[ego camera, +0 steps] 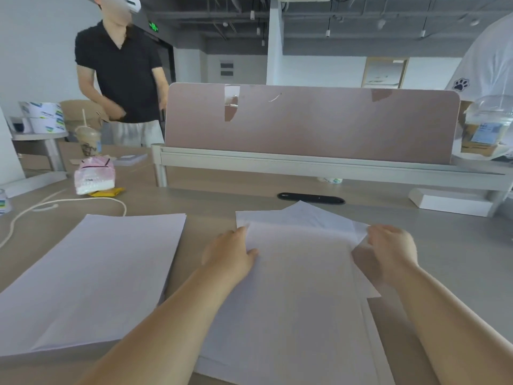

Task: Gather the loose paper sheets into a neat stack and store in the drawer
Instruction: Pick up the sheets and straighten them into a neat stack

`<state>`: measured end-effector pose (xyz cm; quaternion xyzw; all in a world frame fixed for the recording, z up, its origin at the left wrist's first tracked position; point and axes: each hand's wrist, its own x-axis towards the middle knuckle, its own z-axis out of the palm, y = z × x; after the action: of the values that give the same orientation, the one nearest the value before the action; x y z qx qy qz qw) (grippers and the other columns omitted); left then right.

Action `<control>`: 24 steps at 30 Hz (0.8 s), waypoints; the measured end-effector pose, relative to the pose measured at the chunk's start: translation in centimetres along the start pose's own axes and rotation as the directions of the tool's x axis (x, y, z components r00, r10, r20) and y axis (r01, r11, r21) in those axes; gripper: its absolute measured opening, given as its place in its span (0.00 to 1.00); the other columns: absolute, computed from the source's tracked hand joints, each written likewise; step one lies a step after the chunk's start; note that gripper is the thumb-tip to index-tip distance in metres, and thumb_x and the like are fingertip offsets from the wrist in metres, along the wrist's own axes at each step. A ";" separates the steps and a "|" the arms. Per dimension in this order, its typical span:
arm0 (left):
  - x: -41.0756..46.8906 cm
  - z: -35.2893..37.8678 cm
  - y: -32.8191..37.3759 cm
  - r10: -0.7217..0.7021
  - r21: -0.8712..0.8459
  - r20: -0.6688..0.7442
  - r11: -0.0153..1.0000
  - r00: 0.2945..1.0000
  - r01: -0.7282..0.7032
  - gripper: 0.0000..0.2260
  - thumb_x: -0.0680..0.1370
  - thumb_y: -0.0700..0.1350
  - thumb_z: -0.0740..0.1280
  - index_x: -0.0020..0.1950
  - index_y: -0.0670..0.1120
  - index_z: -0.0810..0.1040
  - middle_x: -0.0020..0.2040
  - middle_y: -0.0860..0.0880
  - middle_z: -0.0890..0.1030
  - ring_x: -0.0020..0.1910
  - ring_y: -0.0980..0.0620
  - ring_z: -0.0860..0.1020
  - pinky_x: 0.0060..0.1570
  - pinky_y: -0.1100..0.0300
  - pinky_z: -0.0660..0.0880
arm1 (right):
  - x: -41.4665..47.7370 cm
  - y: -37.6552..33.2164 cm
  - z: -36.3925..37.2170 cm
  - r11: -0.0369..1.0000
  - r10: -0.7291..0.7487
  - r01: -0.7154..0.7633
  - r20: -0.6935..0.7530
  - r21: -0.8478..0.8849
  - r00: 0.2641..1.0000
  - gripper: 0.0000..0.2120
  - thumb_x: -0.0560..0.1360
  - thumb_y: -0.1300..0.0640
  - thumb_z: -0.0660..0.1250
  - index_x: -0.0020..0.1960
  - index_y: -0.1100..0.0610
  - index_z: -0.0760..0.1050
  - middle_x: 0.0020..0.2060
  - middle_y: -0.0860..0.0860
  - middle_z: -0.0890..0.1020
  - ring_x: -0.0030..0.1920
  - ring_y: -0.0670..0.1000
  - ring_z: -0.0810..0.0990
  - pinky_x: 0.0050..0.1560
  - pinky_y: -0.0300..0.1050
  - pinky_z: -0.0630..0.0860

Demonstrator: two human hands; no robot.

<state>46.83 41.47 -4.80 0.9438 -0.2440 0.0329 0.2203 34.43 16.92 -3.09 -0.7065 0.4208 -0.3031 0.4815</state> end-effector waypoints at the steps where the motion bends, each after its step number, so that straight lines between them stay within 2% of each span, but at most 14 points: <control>1: -0.1 -0.2 0.3 -0.032 0.043 -0.039 0.998 0.999 0.034 0.24 0.78 0.51 0.61 0.74 0.50 0.63 0.66 0.46 0.74 0.66 0.44 0.71 0.59 0.52 0.72 | 0.6 -0.3 -0.3 0.985 0.129 -0.127 -0.015 0.120 0.991 0.09 0.72 0.62 0.60 0.47 0.64 0.78 0.37 0.58 0.76 0.42 0.59 0.78 0.42 0.47 0.70; 3: -0.4 -0.5 0.8 -0.090 0.070 -0.096 0.993 0.991 0.097 0.18 0.79 0.48 0.61 0.68 0.45 0.69 0.64 0.43 0.74 0.64 0.43 0.73 0.56 0.53 0.71 | 1.5 -1.3 -0.8 0.883 0.301 -0.331 0.138 0.332 0.943 0.15 0.75 0.63 0.59 0.60 0.66 0.73 0.41 0.61 0.75 0.53 0.64 0.79 0.48 0.54 0.74; 5: -0.4 -0.5 1.1 -0.130 0.002 -0.100 0.991 0.986 0.131 0.15 0.78 0.46 0.61 0.63 0.42 0.72 0.62 0.41 0.76 0.60 0.41 0.75 0.50 0.56 0.71 | 1.5 -2.3 -1.4 0.825 0.346 -0.452 0.330 0.338 0.878 0.24 0.78 0.61 0.59 0.71 0.68 0.61 0.53 0.68 0.75 0.56 0.68 0.78 0.49 0.58 0.75; 6: -0.4 -0.5 1.2 -0.151 -0.079 -0.089 0.986 0.985 0.144 0.15 0.78 0.45 0.62 0.64 0.42 0.73 0.63 0.42 0.76 0.59 0.42 0.75 0.46 0.58 0.70 | 1.1 -2.9 -1.6 0.834 0.365 -0.482 0.385 0.269 0.848 0.25 0.78 0.59 0.59 0.71 0.69 0.60 0.55 0.70 0.76 0.52 0.68 0.80 0.44 0.57 0.77; 7: -0.5 -0.6 1.3 -0.172 -0.167 -0.069 0.973 0.983 0.159 0.17 0.77 0.45 0.64 0.66 0.43 0.72 0.64 0.43 0.75 0.59 0.43 0.76 0.44 0.61 0.69 | 0.9 -3.3 -1.5 0.853 0.380 -0.491 0.434 0.176 0.817 0.24 0.78 0.57 0.60 0.68 0.70 0.62 0.51 0.70 0.78 0.45 0.65 0.82 0.38 0.53 0.77; 8: -0.5 -0.7 1.4 -0.190 -0.241 -0.048 0.955 0.981 0.173 0.20 0.76 0.45 0.65 0.68 0.43 0.71 0.66 0.44 0.75 0.58 0.45 0.77 0.44 0.63 0.68 | 0.8 -3.5 -1.4 0.868 0.385 -0.487 0.492 0.094 0.781 0.22 0.77 0.55 0.60 0.64 0.70 0.65 0.45 0.68 0.82 0.37 0.62 0.83 0.32 0.48 0.74; 10: -0.6 -1.0 1.5 -0.201 -0.338 -0.011 0.923 0.980 0.186 0.25 0.74 0.45 0.69 0.70 0.45 0.69 0.67 0.46 0.74 0.46 0.51 0.78 0.39 0.65 0.70 | 0.7 -3.6 -0.7 0.890 0.386 -0.456 0.575 -0.025 0.722 0.18 0.76 0.51 0.61 0.55 0.67 0.71 0.32 0.61 0.83 0.25 0.54 0.79 0.30 0.40 0.65; 12: -0.6 -0.9 1.3 -0.204 -0.400 0.014 0.896 0.979 0.193 0.27 0.72 0.44 0.70 0.70 0.46 0.69 0.65 0.47 0.74 0.34 0.58 0.72 0.29 0.67 0.67 | 0.5 -3.4 0.2 0.905 0.361 -0.419 0.643 -0.069 0.676 0.14 0.75 0.51 0.64 0.50 0.63 0.75 0.31 0.58 0.83 0.25 0.53 0.78 0.31 0.39 0.69; 14: -0.5 -1.0 1.0 -0.227 -0.450 0.033 0.866 0.973 0.217 0.27 0.71 0.43 0.70 0.69 0.47 0.70 0.61 0.49 0.75 0.33 0.62 0.70 0.27 0.67 0.64 | -0.2 -3.4 1.0 0.925 0.335 -0.372 0.618 -0.073 0.712 0.08 0.73 0.58 0.69 0.49 0.63 0.79 0.35 0.59 0.85 0.30 0.56 0.84 0.35 0.45 0.79; 16: -0.4 -1.1 0.7 -0.253 -0.492 0.033 0.838 0.967 0.236 0.23 0.71 0.42 0.69 0.67 0.48 0.73 0.53 0.51 0.75 0.34 0.60 0.72 0.27 0.65 0.65 | -0.4 -3.4 1.5 0.939 0.328 -0.330 0.563 -0.102 0.759 0.06 0.72 0.65 0.70 0.49 0.64 0.79 0.39 0.61 0.85 0.37 0.59 0.85 0.41 0.53 0.81; 18: -0.3 -1.3 0.6 -0.258 -0.508 -0.007 0.833 0.966 0.218 0.18 0.73 0.42 0.66 0.62 0.46 0.76 0.50 0.50 0.77 0.36 0.57 0.75 0.30 0.63 0.67 | -0.4 -3.1 1.7 0.940 0.339 -0.266 0.505 -0.213 0.794 0.14 0.69 0.65 0.72 0.54 0.65 0.78 0.46 0.62 0.85 0.46 0.61 0.83 0.52 0.57 0.78; 19: -0.3 -1.4 0.6 -0.252 -0.481 -0.041 0.853 0.967 0.202 0.15 0.74 0.42 0.64 0.60 0.45 0.76 0.50 0.50 0.78 0.38 0.55 0.76 0.33 0.63 0.68 | 0.0 -2.7 1.8 0.937 0.338 -0.242 0.472 -0.253 0.814 0.19 0.68 0.64 0.73 0.58 0.65 0.76 0.51 0.62 0.83 0.51 0.62 0.82 0.58 0.58 0.76; 21: -0.2 -1.3 0.2 -0.173 -0.338 -0.098 0.932 0.980 0.131 0.14 0.75 0.43 0.63 0.60 0.45 0.77 0.55 0.48 0.80 0.47 0.49 0.77 0.42 0.61 0.70 | 0.9 -1.7 1.8 0.948 0.307 -0.235 0.417 -0.216 0.856 0.21 0.70 0.63 0.72 0.61 0.65 0.74 0.54 0.61 0.81 0.54 0.62 0.80 0.61 0.56 0.73; 24: 0.0 -0.5 -0.3 0.009 -0.101 0.039 0.995 0.999 -0.005 0.17 0.77 0.50 0.60 0.64 0.48 0.75 0.61 0.47 0.79 0.59 0.43 0.76 0.55 0.55 0.73 | 1.8 -0.8 1.4 0.959 0.283 -0.263 0.327 -0.105 0.902 0.22 0.66 0.62 0.74 0.58 0.65 0.75 0.53 0.61 0.81 0.53 0.63 0.80 0.59 0.59 0.74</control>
<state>47.01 41.91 -4.49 0.9312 -0.2529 0.0029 0.2626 36.61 16.08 -2.82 -0.6960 0.4350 -0.0940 0.5634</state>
